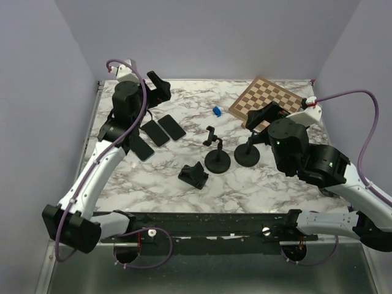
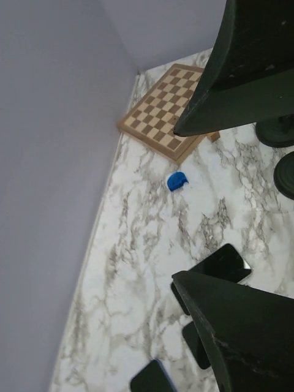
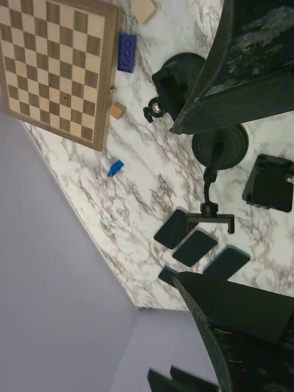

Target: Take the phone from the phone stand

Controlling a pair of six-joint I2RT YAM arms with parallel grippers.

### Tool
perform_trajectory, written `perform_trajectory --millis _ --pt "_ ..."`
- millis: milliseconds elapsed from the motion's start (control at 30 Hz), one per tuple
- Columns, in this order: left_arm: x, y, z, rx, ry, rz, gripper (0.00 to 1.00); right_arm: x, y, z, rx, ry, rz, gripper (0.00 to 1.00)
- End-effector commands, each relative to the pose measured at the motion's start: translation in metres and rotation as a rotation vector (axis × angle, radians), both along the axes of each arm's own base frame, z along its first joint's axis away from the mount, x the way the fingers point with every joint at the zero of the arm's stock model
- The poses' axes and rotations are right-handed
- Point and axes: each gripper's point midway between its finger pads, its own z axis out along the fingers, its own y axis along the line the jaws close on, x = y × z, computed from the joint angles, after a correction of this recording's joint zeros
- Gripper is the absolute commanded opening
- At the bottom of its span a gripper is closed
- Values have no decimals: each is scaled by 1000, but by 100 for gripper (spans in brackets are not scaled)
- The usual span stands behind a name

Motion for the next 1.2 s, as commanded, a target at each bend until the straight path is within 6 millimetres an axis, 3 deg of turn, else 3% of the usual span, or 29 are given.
perform_trajectory --millis 0,200,400,533,700,933,1167 --pt "-31 -8 53 162 -259 -41 99 -3 -21 -14 -185 14 -30 100" --pt "-88 -24 103 221 -509 -94 99 -5 -18 -27 -245 13 25 100" --pt "-143 -10 140 210 -738 -75 99 -10 -24 -34 -254 -7 52 100" --pt "-166 10 150 178 -849 -7 99 -17 -32 -29 -210 -58 79 100" --pt "-172 26 150 214 -891 63 99 -29 -44 -14 -80 -184 127 100" --pt "-168 21 146 228 -875 50 99 -44 -65 8 20 -304 143 100" --pt "-167 20 145 233 -867 45 99 -48 -79 11 32 -309 109 100"
